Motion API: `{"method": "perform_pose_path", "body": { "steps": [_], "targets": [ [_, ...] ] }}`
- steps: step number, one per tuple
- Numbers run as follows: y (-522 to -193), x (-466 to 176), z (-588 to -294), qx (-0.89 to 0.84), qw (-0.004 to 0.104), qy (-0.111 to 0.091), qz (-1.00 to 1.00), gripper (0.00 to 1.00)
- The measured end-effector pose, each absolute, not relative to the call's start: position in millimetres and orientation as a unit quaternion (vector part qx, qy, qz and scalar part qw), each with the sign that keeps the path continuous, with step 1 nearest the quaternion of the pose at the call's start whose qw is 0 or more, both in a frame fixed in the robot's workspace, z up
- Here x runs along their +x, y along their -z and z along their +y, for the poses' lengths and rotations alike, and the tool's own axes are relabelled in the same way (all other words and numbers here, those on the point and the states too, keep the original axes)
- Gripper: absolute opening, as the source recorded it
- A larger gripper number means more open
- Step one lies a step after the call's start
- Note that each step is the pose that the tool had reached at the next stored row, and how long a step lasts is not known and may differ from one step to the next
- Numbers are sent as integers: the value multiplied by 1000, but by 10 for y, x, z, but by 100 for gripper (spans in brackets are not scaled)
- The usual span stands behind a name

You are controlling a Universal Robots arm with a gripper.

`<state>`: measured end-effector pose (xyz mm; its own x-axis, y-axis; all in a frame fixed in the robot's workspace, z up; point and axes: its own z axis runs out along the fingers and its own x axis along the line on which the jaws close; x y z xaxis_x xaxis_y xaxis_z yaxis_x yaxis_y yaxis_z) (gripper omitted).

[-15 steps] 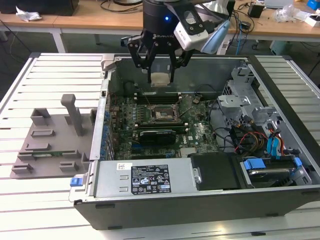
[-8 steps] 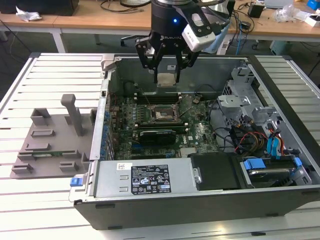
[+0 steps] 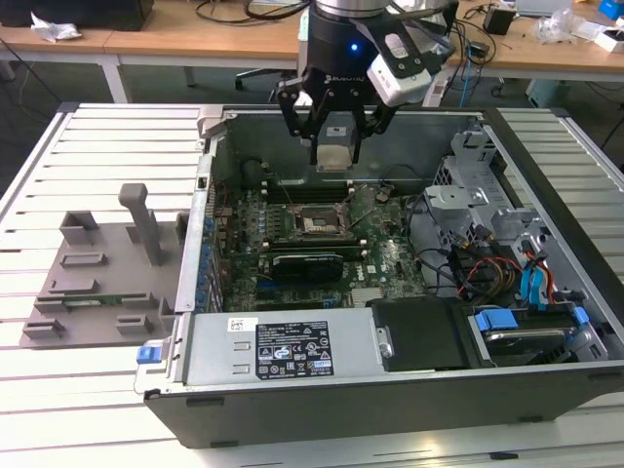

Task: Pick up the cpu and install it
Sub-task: 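Pick up the cpu and move it towards the insertion slot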

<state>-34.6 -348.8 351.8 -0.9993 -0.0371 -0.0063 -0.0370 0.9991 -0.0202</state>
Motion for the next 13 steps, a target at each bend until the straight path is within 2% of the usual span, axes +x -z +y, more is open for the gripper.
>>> {"method": "perform_pose_path", "body": {
  "steps": [13],
  "targets": [
    [-3400, -164, -3382, -19, 3, 10, 1000, 55]
  ]
}}
